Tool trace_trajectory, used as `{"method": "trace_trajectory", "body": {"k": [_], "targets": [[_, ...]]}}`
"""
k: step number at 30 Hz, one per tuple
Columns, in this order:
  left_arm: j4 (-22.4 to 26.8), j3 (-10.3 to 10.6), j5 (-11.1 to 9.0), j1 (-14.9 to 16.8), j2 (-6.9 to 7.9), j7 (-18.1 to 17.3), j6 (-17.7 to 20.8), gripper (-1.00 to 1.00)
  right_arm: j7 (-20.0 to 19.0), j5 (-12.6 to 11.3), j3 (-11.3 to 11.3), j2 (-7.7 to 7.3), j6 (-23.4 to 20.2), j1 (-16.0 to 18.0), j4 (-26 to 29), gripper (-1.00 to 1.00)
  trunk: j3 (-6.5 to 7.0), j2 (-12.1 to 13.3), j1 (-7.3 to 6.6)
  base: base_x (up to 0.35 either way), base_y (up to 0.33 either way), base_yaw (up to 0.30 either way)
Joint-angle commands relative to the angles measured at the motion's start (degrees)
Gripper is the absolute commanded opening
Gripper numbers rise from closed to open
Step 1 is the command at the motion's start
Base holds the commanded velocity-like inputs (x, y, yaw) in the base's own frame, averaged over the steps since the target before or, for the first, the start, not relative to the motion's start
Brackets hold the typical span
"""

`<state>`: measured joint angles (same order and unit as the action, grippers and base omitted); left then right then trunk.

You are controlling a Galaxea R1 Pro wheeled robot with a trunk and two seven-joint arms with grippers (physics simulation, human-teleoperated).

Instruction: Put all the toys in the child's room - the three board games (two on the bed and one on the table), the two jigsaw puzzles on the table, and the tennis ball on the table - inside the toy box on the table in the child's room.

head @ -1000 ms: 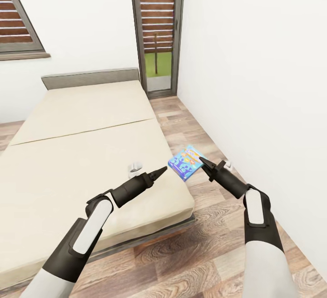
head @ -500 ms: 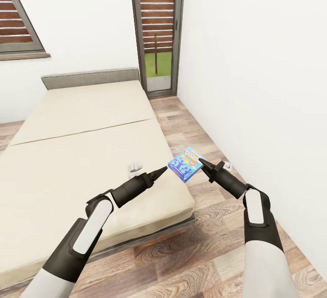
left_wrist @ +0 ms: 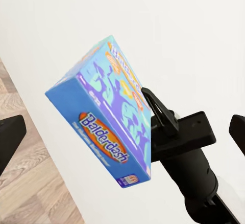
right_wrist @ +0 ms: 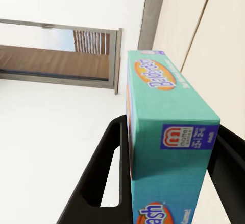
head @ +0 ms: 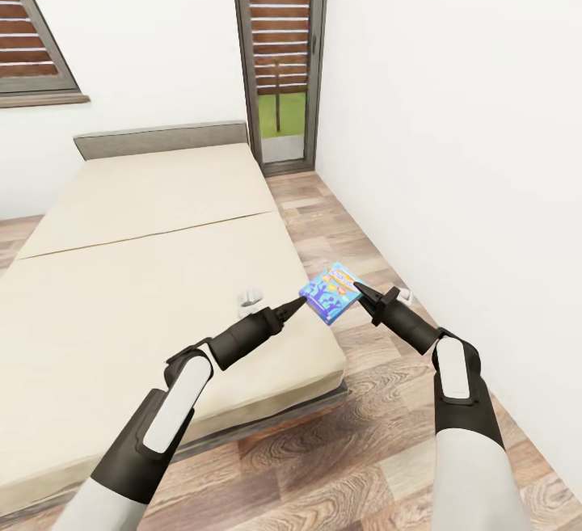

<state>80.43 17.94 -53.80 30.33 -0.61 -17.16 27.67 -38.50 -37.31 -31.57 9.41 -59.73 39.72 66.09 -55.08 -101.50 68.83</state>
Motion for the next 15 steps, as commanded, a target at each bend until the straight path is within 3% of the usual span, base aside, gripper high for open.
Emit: {"method": "trace_trajectory", "body": {"k": [1, 2, 7, 15], "targets": [[0.00, -0.06, -0.43, 0.03, -0.03, 0.01, 0.40, 1.00, -0.50, 0.41, -0.21, 0.06, -0.27, 0.07, 0.01, -1.00, -0.04, -0.02, -0.01, 0.000, 0.000, 0.000], [-0.56, -0.07, 0.48, 0.05, -0.83, 0.01, 0.24, 1.00, -0.51, 0.03, -0.22, 0.07, -0.27, 0.05, 0.01, -1.00, -0.04, -0.02, -0.01, 0.000, 0.000, 0.000], [-1.24, -0.09, 1.65, 0.08, -1.88, -0.03, -0.03, 1.00, -0.52, -2.15, -0.22, 0.03, -0.27, -0.07, 0.01, -1.00, -0.04, -0.02, -0.01, 0.000, 0.000, 0.000], [-2.35, -0.10, 2.09, 0.14, -2.49, -0.06, -0.24, 1.00, -0.55, -5.10, -0.17, 0.00, -0.27, -0.21, 0.07, -1.00, -0.04, -0.02, -0.01, 0.000, 0.000, 0.000]]}}
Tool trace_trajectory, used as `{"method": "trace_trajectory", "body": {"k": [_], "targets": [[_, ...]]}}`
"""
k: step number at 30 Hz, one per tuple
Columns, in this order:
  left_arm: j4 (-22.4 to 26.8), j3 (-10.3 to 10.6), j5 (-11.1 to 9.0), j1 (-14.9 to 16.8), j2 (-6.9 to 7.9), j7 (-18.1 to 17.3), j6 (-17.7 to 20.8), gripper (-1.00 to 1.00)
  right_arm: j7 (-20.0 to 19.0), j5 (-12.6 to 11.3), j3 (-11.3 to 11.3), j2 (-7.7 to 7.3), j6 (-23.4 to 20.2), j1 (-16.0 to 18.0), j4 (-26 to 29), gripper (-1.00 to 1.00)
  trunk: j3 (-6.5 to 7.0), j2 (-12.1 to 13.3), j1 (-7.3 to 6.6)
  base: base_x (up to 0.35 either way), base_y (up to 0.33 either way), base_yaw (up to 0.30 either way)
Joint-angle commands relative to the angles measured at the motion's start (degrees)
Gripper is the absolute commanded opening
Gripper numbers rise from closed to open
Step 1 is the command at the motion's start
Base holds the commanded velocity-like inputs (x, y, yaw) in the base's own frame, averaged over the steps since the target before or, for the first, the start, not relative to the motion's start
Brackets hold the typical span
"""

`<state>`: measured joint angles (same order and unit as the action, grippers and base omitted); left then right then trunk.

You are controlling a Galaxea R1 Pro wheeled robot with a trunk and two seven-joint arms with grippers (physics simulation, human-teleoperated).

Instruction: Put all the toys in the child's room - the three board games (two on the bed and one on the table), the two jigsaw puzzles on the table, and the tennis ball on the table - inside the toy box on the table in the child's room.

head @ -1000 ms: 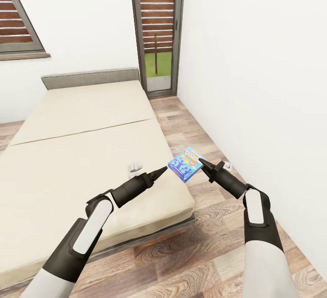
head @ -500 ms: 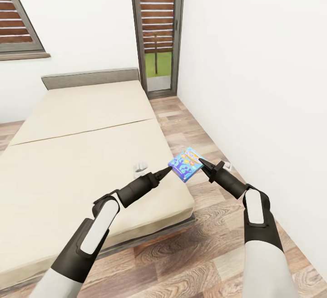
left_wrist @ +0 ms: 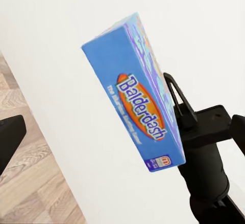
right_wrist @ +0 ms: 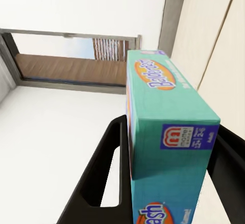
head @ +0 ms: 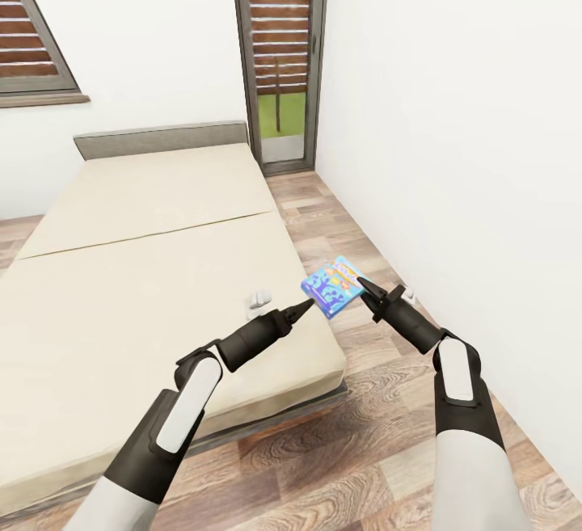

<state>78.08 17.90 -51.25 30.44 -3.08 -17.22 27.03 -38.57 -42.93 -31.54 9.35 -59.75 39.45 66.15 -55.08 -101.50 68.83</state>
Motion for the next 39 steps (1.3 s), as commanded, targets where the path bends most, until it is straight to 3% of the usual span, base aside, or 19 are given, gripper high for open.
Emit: {"method": "trace_trajectory", "body": {"k": [1, 21, 39], "targets": [[-0.30, -0.06, -0.50, 0.03, -0.07, 0.00, 0.28, 1.00, -0.48, 0.31, -0.19, 0.06, -0.25, 0.06, 0.01, -1.00, -0.04, -0.02, -0.01, 0.000, 0.000, 0.000], [-2.99, -0.09, -0.70, 0.14, -0.38, -0.01, -2.53, 1.00, -0.70, -0.61, -0.19, 0.05, -0.25, -0.01, 0.03, -1.00, -0.04, -0.02, -0.01, 0.000, 0.000, 0.000], [-5.24, -0.14, -0.57, 0.40, -2.53, 0.03, -4.01, 1.00, -1.11, -0.88, -0.19, 0.29, -0.25, -0.43, 0.19, -1.00, -0.04, -0.02, -0.01, 0.000, 0.000, 0.000]]}}
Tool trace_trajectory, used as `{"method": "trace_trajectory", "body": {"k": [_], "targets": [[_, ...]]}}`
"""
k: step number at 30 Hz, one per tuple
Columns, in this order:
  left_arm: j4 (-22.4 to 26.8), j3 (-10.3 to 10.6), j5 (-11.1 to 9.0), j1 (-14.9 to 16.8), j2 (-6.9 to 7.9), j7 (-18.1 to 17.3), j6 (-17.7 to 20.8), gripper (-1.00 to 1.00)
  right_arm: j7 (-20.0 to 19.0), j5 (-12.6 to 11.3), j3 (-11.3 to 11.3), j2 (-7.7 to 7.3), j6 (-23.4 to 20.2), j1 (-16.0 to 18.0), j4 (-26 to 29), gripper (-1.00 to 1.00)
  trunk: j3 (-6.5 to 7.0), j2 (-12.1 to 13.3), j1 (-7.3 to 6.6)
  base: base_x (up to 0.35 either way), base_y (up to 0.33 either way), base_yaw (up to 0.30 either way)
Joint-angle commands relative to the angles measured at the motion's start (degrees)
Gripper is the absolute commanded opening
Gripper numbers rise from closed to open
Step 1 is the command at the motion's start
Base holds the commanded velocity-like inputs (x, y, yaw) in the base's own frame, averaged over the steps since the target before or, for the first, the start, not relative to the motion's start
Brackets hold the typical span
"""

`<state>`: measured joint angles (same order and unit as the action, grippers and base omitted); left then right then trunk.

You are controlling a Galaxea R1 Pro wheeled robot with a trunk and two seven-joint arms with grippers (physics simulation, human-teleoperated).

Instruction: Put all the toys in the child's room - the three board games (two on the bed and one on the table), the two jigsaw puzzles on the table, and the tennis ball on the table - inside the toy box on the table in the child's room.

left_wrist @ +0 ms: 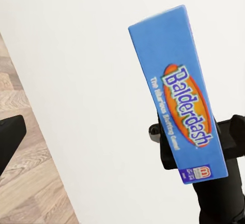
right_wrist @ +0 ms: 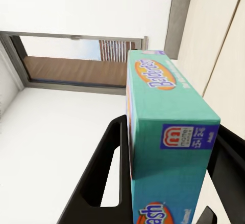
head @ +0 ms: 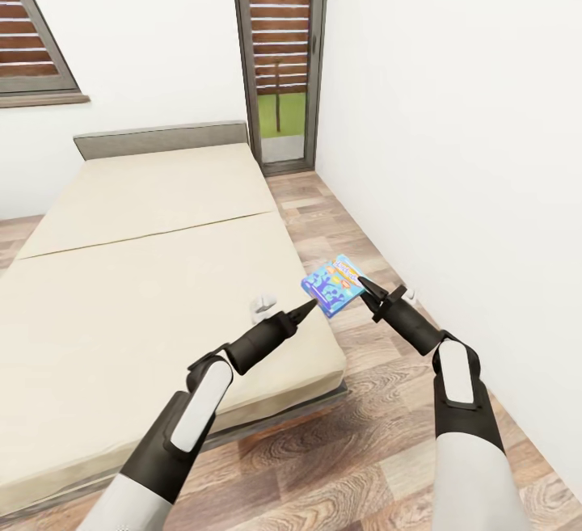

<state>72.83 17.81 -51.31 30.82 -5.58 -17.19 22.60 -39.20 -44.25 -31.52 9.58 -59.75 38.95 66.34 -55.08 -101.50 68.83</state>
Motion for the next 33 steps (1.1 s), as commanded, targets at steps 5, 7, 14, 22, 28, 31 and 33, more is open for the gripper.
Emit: {"method": "trace_trajectory", "body": {"k": [5, 7, 14, 22, 28, 31, 33], "targets": [[-0.29, -0.03, -0.48, 0.19, -0.30, 0.01, -0.15, 1.00, -0.51, 0.41, -0.15, 0.42, 0.80, -0.02, 0.01, -1.00, -0.04, -0.02, -0.01, 0.000, 0.000, 0.000], [-0.33, -0.04, -0.48, 0.21, -0.34, 0.02, -0.24, 1.00, -0.51, 0.41, -0.15, 0.42, 1.16, -0.03, 0.01, -1.00, -0.04, -0.02, -0.01, 0.000, 0.000, 0.000], [-0.44, -0.03, -0.46, 0.27, -0.49, 0.02, -0.50, 1.00, -0.52, 0.35, 0.00, 0.42, 2.22, -0.25, 0.02, -1.00, -0.04, -0.02, -0.01, 0.000, 0.000, 0.000], [-0.48, -0.05, -0.46, 0.29, -0.53, 0.04, -0.59, 1.00, -0.46, 0.37, 0.22, 0.42, 2.75, -0.33, -0.08, -1.00, -0.04, -0.02, -0.01, 0.000, 0.000, 0.000], [-0.49, -0.06, -0.51, 0.29, -0.52, 0.05, -0.61, 1.00, -0.44, 0.39, 0.88, 0.42, 3.07, -0.36, -0.19, -1.00, -0.04, -0.02, -0.01, 0.000, 0.000, 0.000], [-0.49, -0.04, -0.52, 0.29, -0.54, 0.05, -0.62, 1.00, -0.42, 0.39, 1.06, 0.42, 3.16, -0.36, -0.23, -1.00, -0.04, -0.02, -0.01, 0.000, 0.000, 0.000], [-0.50, -0.04, -0.53, 0.29, -0.54, 0.05, -0.62, 1.00, -0.43, 0.39, 1.12, 0.42, 3.17, -0.36, -0.25, -1.00, -0.04, -0.02, -0.01, 0.000, 0.000, 0.000]]}}
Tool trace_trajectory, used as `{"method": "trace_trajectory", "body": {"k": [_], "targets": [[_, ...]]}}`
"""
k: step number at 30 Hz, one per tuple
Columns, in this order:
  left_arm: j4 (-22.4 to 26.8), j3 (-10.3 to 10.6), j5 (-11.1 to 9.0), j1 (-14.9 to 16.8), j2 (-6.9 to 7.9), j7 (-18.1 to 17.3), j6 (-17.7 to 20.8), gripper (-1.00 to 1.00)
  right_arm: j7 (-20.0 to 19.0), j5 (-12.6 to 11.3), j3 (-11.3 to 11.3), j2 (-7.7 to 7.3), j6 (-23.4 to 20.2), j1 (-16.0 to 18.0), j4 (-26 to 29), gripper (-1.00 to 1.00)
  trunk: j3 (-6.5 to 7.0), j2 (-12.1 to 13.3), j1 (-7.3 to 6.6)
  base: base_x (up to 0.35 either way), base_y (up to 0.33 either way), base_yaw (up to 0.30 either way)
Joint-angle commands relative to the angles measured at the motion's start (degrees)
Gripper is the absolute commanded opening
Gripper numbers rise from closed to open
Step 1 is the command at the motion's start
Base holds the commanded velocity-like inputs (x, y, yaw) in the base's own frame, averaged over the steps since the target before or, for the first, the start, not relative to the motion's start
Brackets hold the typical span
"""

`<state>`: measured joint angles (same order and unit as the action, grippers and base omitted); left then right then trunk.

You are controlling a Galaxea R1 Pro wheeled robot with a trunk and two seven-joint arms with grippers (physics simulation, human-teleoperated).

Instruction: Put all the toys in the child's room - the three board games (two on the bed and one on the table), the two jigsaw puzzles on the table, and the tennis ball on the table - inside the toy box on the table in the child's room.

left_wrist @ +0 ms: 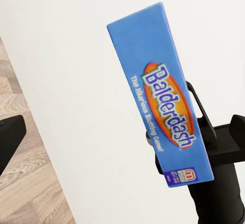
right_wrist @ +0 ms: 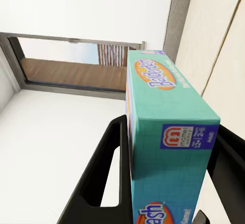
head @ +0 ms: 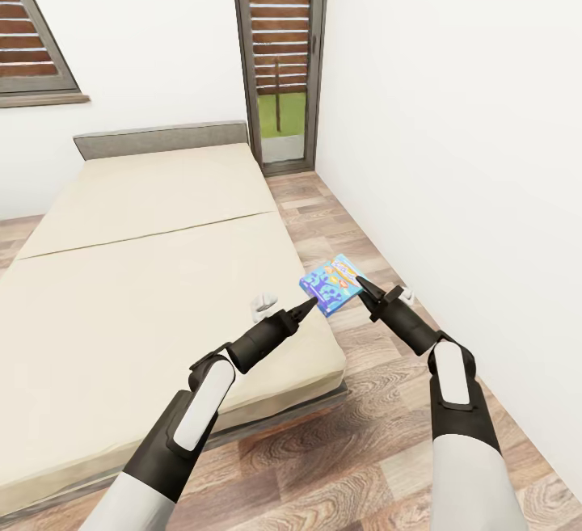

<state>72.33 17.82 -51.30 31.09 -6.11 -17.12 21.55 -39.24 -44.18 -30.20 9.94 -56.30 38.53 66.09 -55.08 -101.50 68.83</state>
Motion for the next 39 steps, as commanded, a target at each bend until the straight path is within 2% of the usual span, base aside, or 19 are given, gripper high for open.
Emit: {"method": "trace_trajectory", "body": {"k": [1, 17, 30, 39], "targets": [[0.01, -0.04, -0.54, 0.02, -0.02, -0.01, 0.43, 1.00, -0.37, 0.32, -0.15, 0.06, -0.26, 0.06, 0.00, -1.00, -0.04, -0.02, -0.01, 0.000, 0.000, 0.000], [-0.38, 0.01, -0.48, 0.09, -0.13, 0.19, 0.49, 1.00, -0.35, 0.40, 0.11, 0.06, -0.14, 0.06, -0.02, -1.00, -0.04, -0.02, -0.01, 0.000, 0.000, 0.000], [-3.31, 0.02, -0.29, 0.92, -1.14, 0.32, 0.30, 1.00, -0.47, 0.41, 0.36, 0.06, 1.03, -0.07, 0.08, -1.00, -0.04, -0.02, -0.01, 0.000, 0.000, 0.000], [-3.83, 0.02, -0.41, 1.17, -1.30, 0.41, 0.26, 1.00, -0.48, 0.41, 0.44, 0.06, 1.28, -0.33, 0.11, -1.00, -0.04, -0.02, -0.01, 0.000, 0.000, 0.000]]}}
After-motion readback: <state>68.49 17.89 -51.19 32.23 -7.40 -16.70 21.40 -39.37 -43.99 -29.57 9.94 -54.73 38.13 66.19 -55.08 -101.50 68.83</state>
